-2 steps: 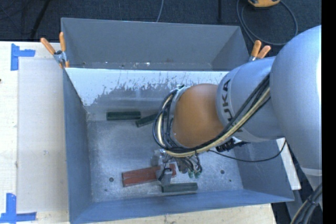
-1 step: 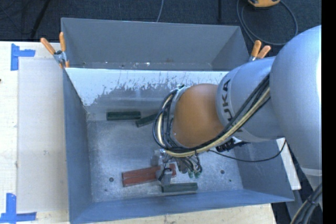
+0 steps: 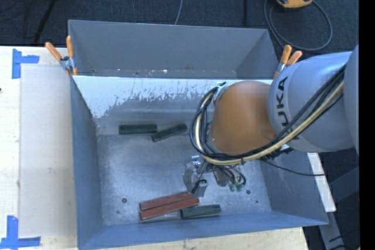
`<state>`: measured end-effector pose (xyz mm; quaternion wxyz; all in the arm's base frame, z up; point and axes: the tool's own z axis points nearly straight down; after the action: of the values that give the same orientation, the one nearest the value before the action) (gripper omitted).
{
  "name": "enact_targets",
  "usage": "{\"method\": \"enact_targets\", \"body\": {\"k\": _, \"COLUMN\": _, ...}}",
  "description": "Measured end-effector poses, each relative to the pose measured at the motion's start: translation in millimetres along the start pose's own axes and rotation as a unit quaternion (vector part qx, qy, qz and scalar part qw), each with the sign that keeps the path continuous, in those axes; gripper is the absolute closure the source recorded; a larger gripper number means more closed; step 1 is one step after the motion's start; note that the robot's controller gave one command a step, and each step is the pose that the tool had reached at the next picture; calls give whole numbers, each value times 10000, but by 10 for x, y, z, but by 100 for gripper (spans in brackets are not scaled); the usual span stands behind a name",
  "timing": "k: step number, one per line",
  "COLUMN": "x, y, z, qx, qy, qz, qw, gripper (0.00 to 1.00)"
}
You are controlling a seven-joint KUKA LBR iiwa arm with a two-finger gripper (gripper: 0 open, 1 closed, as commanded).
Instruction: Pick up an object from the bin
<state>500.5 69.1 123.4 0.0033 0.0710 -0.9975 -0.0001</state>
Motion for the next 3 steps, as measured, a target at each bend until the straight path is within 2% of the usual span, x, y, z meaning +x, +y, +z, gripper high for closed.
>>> {"method": "enact_targets", "body": {"k": 1, "x": -159, "y": 36, "z": -782, "qx": 1, "qy": -36, "qz": 488, "qw": 9988, "gripper": 0}}
{"method": "enact_targets", "body": {"k": 2, "x": -158, "y": 34, "z": -782, "qx": -1, "qy": -35, "qz": 494, "qw": 9988, "gripper": 0}}
{"method": "enact_targets", "body": {"k": 3, "x": 7, "y": -119, "z": -263, "qx": 0, "qy": -59, "qz": 405, "qw": 9992, "gripper": 0}}
